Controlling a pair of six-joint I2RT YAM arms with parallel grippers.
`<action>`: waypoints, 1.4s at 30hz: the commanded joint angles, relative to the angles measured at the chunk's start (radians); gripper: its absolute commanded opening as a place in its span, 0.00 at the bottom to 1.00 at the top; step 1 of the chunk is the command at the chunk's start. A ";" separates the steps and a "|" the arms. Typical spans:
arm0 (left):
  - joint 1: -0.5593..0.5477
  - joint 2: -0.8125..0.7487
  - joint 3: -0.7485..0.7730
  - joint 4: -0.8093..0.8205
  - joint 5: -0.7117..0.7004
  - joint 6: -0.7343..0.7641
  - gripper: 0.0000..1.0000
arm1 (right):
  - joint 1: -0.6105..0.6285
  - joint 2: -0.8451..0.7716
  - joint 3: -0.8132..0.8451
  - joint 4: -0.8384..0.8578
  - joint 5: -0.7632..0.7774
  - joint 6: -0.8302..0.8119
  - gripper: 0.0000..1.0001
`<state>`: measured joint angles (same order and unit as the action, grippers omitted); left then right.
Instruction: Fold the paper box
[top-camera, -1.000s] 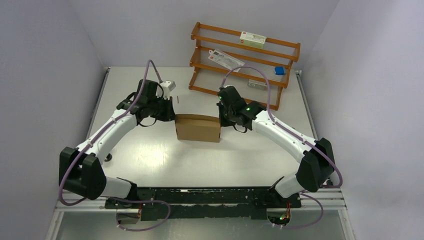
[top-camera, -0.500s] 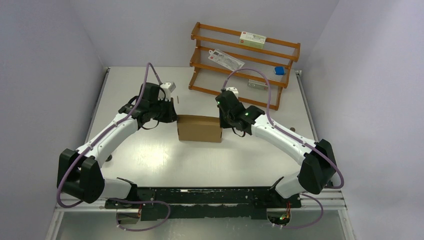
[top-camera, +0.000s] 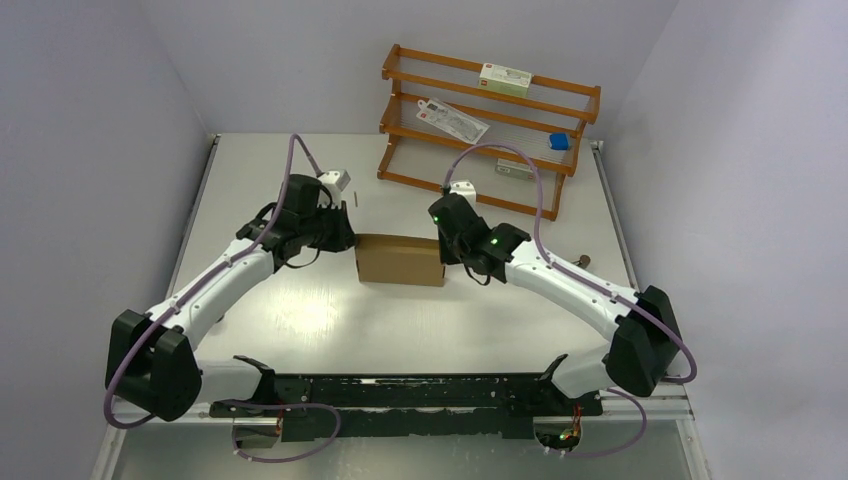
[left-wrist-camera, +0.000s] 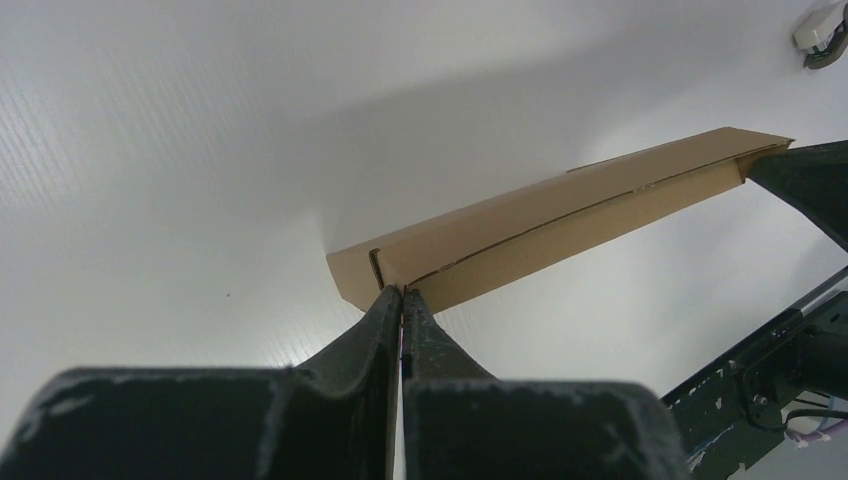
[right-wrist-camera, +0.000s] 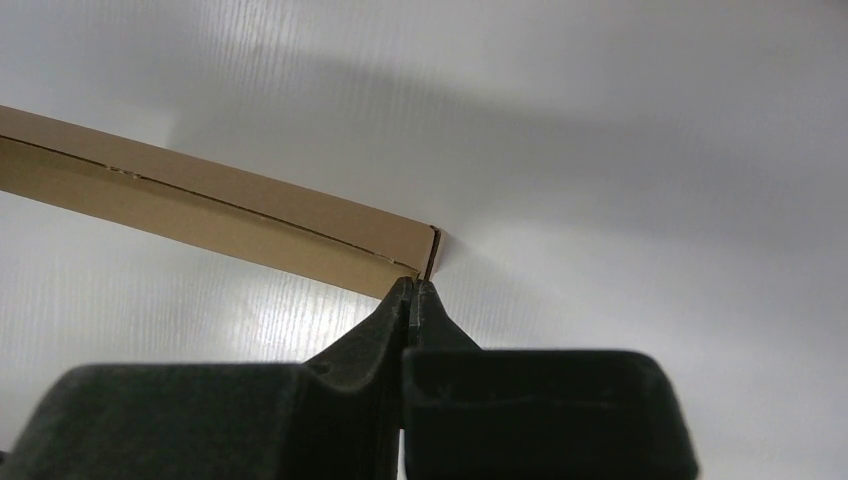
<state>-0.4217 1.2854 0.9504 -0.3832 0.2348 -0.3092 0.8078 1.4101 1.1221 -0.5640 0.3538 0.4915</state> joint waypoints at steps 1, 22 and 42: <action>-0.058 -0.010 -0.030 0.040 0.054 -0.066 0.05 | 0.040 -0.005 -0.029 0.068 -0.050 0.024 0.00; -0.086 -0.106 -0.245 0.144 -0.070 -0.086 0.06 | 0.054 -0.174 -0.236 0.291 -0.050 0.034 0.08; -0.086 -0.116 -0.274 0.185 -0.076 -0.087 0.07 | -0.259 -0.334 -0.340 0.359 -0.303 0.366 0.70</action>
<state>-0.4957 1.1484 0.7162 -0.1112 0.1360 -0.3939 0.6197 1.1007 0.8364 -0.2680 0.1375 0.7303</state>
